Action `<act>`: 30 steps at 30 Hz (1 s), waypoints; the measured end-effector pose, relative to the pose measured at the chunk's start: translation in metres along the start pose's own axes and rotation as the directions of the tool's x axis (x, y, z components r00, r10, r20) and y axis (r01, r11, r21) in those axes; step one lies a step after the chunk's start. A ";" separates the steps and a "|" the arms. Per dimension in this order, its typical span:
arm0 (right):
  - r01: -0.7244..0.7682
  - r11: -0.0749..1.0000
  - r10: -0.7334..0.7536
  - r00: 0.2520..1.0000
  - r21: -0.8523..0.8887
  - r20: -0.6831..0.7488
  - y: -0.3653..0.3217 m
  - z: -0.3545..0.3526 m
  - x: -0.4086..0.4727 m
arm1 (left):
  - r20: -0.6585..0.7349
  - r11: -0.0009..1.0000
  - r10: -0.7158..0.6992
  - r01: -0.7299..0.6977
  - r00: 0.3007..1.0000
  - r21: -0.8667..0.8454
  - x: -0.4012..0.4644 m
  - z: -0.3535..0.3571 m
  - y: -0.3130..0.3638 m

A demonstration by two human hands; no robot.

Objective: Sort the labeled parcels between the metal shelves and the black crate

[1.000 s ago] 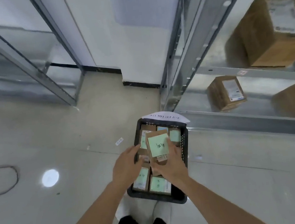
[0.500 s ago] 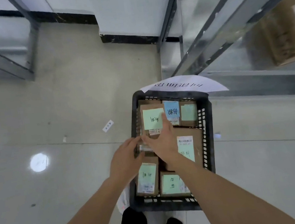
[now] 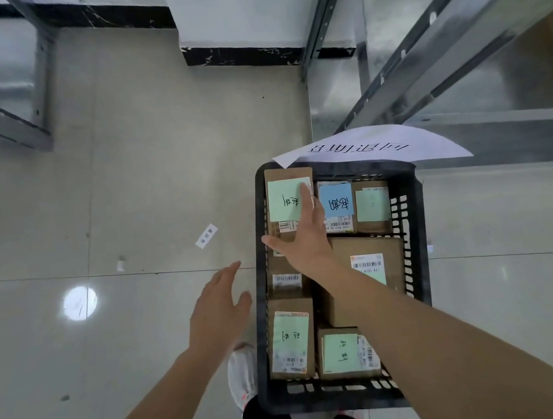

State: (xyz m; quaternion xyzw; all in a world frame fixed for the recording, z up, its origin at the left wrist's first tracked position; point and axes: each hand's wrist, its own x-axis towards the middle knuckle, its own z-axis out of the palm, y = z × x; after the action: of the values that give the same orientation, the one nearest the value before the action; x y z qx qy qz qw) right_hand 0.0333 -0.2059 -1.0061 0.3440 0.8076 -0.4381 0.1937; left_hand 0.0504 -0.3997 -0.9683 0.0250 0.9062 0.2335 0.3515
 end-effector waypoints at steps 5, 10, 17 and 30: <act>-0.008 1.000 0.007 1.000 -0.016 -0.026 -0.009 -0.024 -0.015 | -0.012 0.997 0.063 -0.063 0.998 0.033 -0.013 -0.010 0.021; 0.052 0.994 -0.049 0.998 -0.093 0.029 -0.008 -0.071 -0.064 | -0.067 0.993 0.089 -0.083 0.994 0.086 -0.042 -0.033 0.060; 0.105 0.934 -0.081 0.993 -0.342 0.086 -0.033 -0.194 -0.154 | -0.120 0.970 0.219 -0.203 0.968 0.133 -0.115 -0.098 0.158; 0.191 0.902 -0.275 0.945 -0.386 -0.176 -0.143 -0.465 -0.395 | -0.211 0.832 0.520 -0.435 0.828 0.344 -0.335 -0.239 0.377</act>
State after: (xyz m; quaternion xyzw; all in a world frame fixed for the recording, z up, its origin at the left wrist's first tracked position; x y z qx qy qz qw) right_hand 0.1962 -0.0220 -0.4293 0.2499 0.9268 -0.2591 0.1066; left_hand 0.1030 -0.2317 -0.4389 0.2675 0.9361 0.1849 0.1343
